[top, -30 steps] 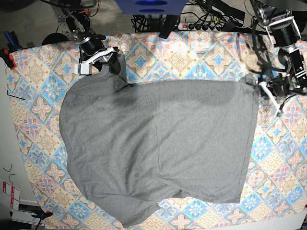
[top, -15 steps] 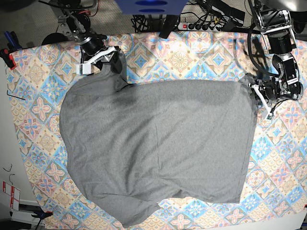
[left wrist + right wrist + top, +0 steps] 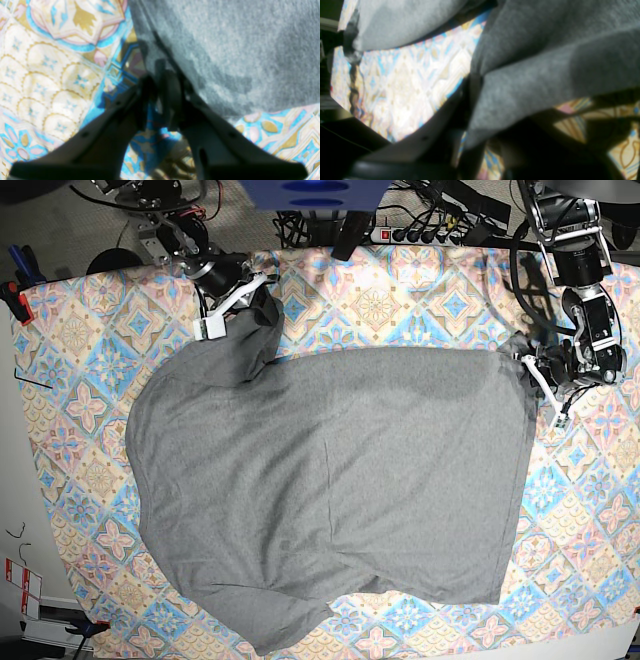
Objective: Fold the T-shirt properly
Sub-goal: 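Grasp the shoulder corners with both grippers, then pull both shoulder corners apart to stretch the shirt flat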
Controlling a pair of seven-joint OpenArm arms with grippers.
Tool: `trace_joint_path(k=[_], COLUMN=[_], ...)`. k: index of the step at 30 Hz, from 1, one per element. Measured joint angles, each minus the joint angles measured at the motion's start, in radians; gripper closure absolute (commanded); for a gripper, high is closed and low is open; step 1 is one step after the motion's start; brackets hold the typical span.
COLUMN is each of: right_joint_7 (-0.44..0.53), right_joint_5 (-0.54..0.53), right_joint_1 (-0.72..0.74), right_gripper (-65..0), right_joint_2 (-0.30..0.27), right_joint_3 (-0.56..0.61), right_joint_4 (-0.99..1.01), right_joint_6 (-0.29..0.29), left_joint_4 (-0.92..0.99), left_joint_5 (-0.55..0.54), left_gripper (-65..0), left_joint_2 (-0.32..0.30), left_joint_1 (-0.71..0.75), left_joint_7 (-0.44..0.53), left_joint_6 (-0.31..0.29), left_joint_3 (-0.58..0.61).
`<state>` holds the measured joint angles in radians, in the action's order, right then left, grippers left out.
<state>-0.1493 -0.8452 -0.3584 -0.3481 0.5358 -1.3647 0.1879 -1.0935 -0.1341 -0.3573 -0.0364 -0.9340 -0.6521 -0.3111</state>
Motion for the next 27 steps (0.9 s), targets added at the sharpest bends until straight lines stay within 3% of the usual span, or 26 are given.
trace_joint_path(k=[2,9,16,19,22,27], right_joint_7=[0.008,-0.009,-0.016,-0.030,-0.024,-0.024], right_joint_5=[-0.002,-0.001,0.008,0.010,0.010,0.142], right_joint_1=[0.000,-0.010,-0.010,-0.027,-0.068,-0.172], right_gripper=[-0.7,-0.7,-0.7,-0.7,-0.7,-0.7], right_joint_2=[-0.001,-0.032,-0.095,-0.119,-0.134,-0.133], right_joint_3=[0.000,-0.079,-0.159,-0.175,-0.230,-0.317], right_joint_4=[0.010,0.003,-0.012,-0.051,-0.112,-0.201], right_joint_6=[0.010,0.021,-0.014,-0.016,-0.015,-0.018], left_joint_4=[0.000,0.000,-0.004,-0.076,-0.207,-0.313], left_joint_5=[0.008,0.008,0.014,0.016,-0.021,-0.050], left_gripper=[0.0,0.0,0.0,0.0,0.0,0.0], left_joint_2=[0.000,0.005,0.013,0.030,0.061,0.088], left_joint_1=[0.000,-0.002,0.003,0.049,0.142,0.235], left_joint_7=[0.005,0.000,0.002,0.027,-0.010,-0.015], left_joint_6=[0.010,0.010,0.020,0.033,-0.010,-0.027], left_joint_3=[-0.001,-0.001,-0.005,-0.006,0.000,0.008])
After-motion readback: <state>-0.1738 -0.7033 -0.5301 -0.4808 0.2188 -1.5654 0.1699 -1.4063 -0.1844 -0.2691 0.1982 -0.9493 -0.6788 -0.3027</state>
